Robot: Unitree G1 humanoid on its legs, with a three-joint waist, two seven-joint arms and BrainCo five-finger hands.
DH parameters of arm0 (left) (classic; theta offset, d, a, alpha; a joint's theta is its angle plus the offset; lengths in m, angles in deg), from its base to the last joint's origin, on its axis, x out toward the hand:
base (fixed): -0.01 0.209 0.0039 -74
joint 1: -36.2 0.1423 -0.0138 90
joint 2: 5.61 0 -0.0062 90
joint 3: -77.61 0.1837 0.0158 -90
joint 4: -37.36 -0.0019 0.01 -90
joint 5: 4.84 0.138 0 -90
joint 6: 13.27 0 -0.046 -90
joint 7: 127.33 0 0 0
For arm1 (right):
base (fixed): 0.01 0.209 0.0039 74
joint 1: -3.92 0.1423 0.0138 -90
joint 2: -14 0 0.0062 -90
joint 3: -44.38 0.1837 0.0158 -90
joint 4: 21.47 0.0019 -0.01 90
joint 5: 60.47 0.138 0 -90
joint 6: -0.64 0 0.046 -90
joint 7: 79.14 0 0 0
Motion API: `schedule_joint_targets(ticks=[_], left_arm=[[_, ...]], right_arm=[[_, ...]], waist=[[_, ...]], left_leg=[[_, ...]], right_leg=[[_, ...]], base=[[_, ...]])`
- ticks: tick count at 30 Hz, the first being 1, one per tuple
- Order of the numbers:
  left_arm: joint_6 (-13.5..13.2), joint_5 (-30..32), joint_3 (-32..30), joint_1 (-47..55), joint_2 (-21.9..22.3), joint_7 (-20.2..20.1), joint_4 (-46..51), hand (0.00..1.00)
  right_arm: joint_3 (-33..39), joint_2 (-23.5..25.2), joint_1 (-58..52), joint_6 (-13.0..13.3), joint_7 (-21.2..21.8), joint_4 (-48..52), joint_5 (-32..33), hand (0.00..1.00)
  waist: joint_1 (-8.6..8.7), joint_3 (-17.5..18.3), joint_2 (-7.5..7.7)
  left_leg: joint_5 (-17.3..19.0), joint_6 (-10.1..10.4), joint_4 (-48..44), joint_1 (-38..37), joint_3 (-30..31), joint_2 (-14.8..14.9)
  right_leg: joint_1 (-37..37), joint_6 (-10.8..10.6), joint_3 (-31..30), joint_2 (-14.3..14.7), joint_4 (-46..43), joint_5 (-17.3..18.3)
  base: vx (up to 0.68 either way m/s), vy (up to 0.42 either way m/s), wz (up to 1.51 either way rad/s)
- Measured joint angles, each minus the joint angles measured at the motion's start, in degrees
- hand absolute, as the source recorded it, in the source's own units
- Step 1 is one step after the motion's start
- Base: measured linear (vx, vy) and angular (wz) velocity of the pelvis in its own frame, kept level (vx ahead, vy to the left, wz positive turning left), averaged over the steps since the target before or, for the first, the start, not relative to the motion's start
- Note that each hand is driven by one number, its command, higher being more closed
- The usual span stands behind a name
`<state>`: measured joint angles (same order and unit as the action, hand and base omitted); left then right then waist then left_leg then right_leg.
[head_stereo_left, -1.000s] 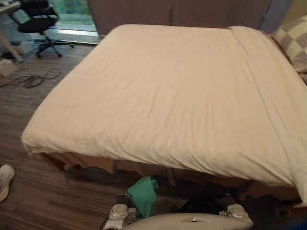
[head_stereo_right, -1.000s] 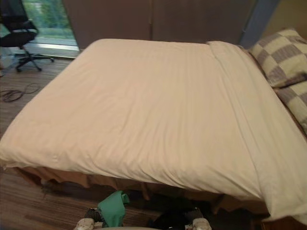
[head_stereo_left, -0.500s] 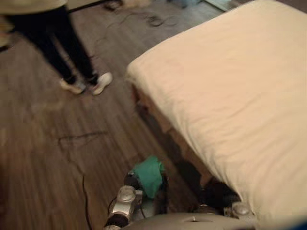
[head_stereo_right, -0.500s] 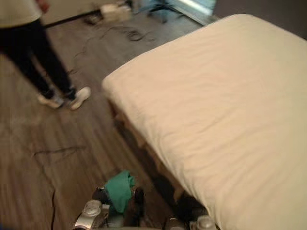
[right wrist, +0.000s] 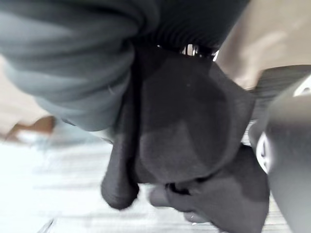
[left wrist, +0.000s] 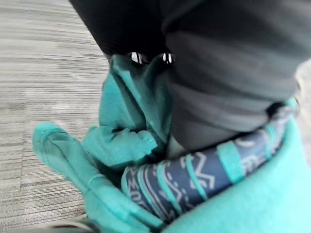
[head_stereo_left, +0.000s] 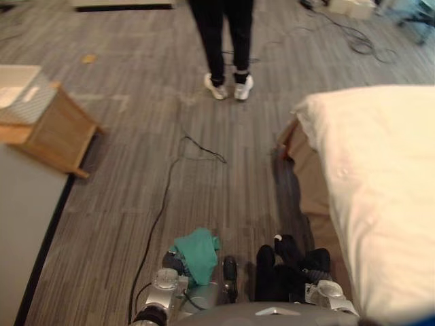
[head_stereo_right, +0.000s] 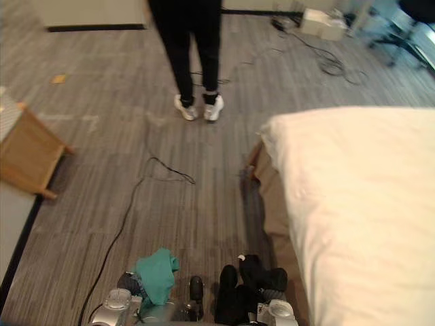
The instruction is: Tidy the bed and pick cloth on bed and put in laundry
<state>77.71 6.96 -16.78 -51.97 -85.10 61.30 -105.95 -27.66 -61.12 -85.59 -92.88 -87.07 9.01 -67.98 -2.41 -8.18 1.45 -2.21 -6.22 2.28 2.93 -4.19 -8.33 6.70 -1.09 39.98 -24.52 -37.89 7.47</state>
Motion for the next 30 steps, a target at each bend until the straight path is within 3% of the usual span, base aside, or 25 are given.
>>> schedule_joint_targets(ticks=[1, 2, 3, 4, 6, 8, 10, 11, 12, 20, 22, 24, 25, 26, 27, 29, 30], left_arm=[[0.05, 0.0, 0.42, 0.18, -0.31, 0.02, -0.01, 1.0], [0.06, 0.0, 0.49, 0.18, -0.36, 0.01, -0.01, 1.0], [0.07, 0.0, 1.35, 0.08, -0.95, 0.01, -0.02, 1.0], [0.06, 0.02, 1.96, 0.12, -1.42, 0.01, -0.03, 1.0], [0.03, 0.1, 2.26, 0.1, -1.42, 0.0, -0.04, 1.0], [-0.01, 0.2, 3.79, -0.41, -1.77, -0.05, -0.03, 1.0], [0.01, 0.44, 4.06, 0.57, -1.84, -1.07, -0.38, 1.0], [0.01, 0.57, 3.92, 0.48, -1.46, -1.22, -1.17, 1.0], [-0.17, 0.58, 7.81, -0.69, 0.52, -2.13, -5.44, 1.0], [-0.46, 0.3, 7.56, -0.53, 0.48, -2.13, -5.45, 1.0], [-1.04, 0.07, 6.32, -0.31, 0.46, -2.13, -5.45, 1.0], [-1.89, 0.01, 5.03, -0.38, 0.46, -2.09, -4.61, 1.0], [-2.21, 0.06, 4.03, -0.33, 0.51, -2.06, -4.0, 1.0], [-2.9, 0.04, 3.25, -0.45, 0.53, -1.81, -3.51, 1.0], [-3.14, 0.04, 3.17, -0.5, 0.55, -1.49, -2.58, 1.0], [-3.87, -0.11, 3.2, -0.39, 0.8, -0.62, -1.74, 1.0], [-4.22, -0.29, 3.1, -0.05, 0.75, -0.04, -1.73, 1.0]], right_arm=[[-0.08, 0.27, 0.11, -0.09, 0.01, 0.3, 0.05, 1.0], [-0.11, 0.29, 0.14, -0.09, 0.01, 0.32, 0.05, 1.0], [-0.07, 0.31, 0.37, -0.09, -0.02, 0.48, 0.18, 1.0], [0.0, 0.4, 0.41, -0.01, -0.11, 0.69, 0.76, 1.0], [-0.03, 0.6, 0.39, 0.17, -0.32, 0.99, 2.04, 1.0], [-0.03, 1.45, 0.32, 1.0, -0.82, 1.29, 2.82, 1.0], [0.1, 2.77, 0.18, 1.44, -0.78, 1.28, 2.85, 1.0], [0.42, 3.15, 0.13, 1.55, -0.74, 1.28, 2.85, 1.0], [-3.14, 2.1, -2.65, 1.98, -0.04, 0.99, 2.85, 1.0], [-2.66, 2.09, -3.01, 2.42, 0.05, 0.98, 4.1, 1.0], [-2.53, 2.17, -3.26, 2.9, 0.25, 0.86, 5.14, 1.0], [-2.43, 1.88, -3.26, 3.59, 0.56, 0.56, 5.23, 1.0], [-2.6, 1.39, -3.24, 3.98, 0.78, 0.4, 5.49, 1.0], [-2.78, 0.39, -3.0, 4.32, 0.9, 0.15, 6.99, 1.0], [-2.88, -0.31, -2.91, 4.61, 0.89, 0.18, 7.55, 1.0], [-3.54, -1.8, -2.9, 5.05, 0.79, -0.07, 8.72, 1.0], [-4.1, -2.87, -2.94, 5.16, 0.64, 0.06, 8.85, 1.0]], waist=[[0.25, -0.28, -0.53], [0.27, -0.32, -0.61], [1.0, -0.65, -1.13], [1.75, -0.67, -1.15], [2.1, -0.67, -0.99], [2.66, -0.63, -0.13], [2.31, 0.32, 1.56], [2.27, 0.48, 1.36], [3.04, 1.48, 0.12], [3.01, 1.36, -0.01], [2.98, 1.13, -0.01], [2.74, 0.01, -0.31], [2.36, -0.64, -1.31], [1.79, -1.89, -2.3], [1.71, -2.79, -3.42], [1.29, -3.8, -3.99], [1.35, -4.12, -4.95]], left_leg=[[0.05, 0.08, -0.4, -0.61, 2.47, 0.47], [0.05, 0.09, -0.45, -0.69, 2.94, 0.58], [0.05, 0.1, -0.48, -1.58, 5.68, 1.19], [0.05, 0.11, -0.46, -2.91, 8.43, 1.34], [0.25, 0.43, -0.41, -4.13, 10.64, 1.36], [1.33, 2.13, -0.01, -5.02, 12.55, 1.02], [1.71, 2.68, 0.84, -5.68, 12.47, 0.39], [2.3, 3.5, 1.06, -5.98, 12.17, 0.9], [2.33, 3.36, 3.24, -8.86, 5.45, 3.3], [2.34, 3.37, 3.21, -10.0, 4.76, 3.4], [3.58, 4.54, 1.09, -10.18, 4.19, 3.41], [8.65, 4.75, -8.48, -6.98, 2.62, 3.92], [11.59, 6.04, -15.09, -4.41, 1.09, 4.86], [14.33, 8.81, -27.07, 0.07, -1.56, 7.12], [14.37, 9.03, -33.76, 2.91, -2.48, 8.59], [14.1, 9.38, -41.44, 6.28, -3.51, 10.3], [16.34, 8.29, -41.11, 6.71, -3.76, 11.47]], right_leg=[[-3.54, 0.26, -4.61, 1.55, -4.46, 3.05], [-4.16, -0.16, -5.56, 2.0, -4.78, 3.49], [-7.76, -2.72, -12.19, 5.78, -4.63, 6.15], [-10.14, -3.81, -18.01, 9.45, -0.96, 8.24], [-11.32, -4.51, -23.63, 12.99, 6.18, 8.91], [-11.6, -4.19, -29.37, 16.04, 17.94, 5.85], [-11.43, -3.05, -30.29, 16.11, 23.03, -0.19], [-9.87, -2.67, -30.33, 16.72, 25.95, -0.04], [-3.21, -1.75, -31.31, 20.43, 37.46, -4.47], [-2.16, -1.74, -31.42, 20.42, 37.54, -4.48], [-1.02, -1.74, -31.43, 20.2, 37.46, -4.48], [0.03, -1.39, -31.49, 20.34, 37.22, -4.24], [0.22, -0.72, -31.5, 20.83, 36.93, -3.76], [1.06, 0.64, -32.0, 21.9, 36.95, -2.74], [1.79, 0.81, -32.49, 22.66, 36.77, -2.34], [2.57, 1.53, -33.22, 22.76, 36.65, -1.8], [2.57, 1.52, -33.26, 22.51, 36.66, -1.79]], base=[[0.15, 0.093, 0.88], [0.1, 0.065, 1.04], [0.09, 0.021, 1.15], [0.09, 0.005, 1.26], [0.05, -0.041, 0.91], [-0.05, -0.094, 0.74], [-0.04, -0.162, 0.09], [0.03, -0.156, -0.1], [0.04, -0.073, -0.08], [0.01, 0.0, -0.02], [-0.01, -0.012, -0.02], [-0.05, -0.031, -0.12], [-0.13, -0.051, -0.25], [-0.17, -0.066, -0.24], [-0.17, -0.051, -0.18], [-0.15, -0.048, -0.25], [-0.11, -0.049, -0.31]])
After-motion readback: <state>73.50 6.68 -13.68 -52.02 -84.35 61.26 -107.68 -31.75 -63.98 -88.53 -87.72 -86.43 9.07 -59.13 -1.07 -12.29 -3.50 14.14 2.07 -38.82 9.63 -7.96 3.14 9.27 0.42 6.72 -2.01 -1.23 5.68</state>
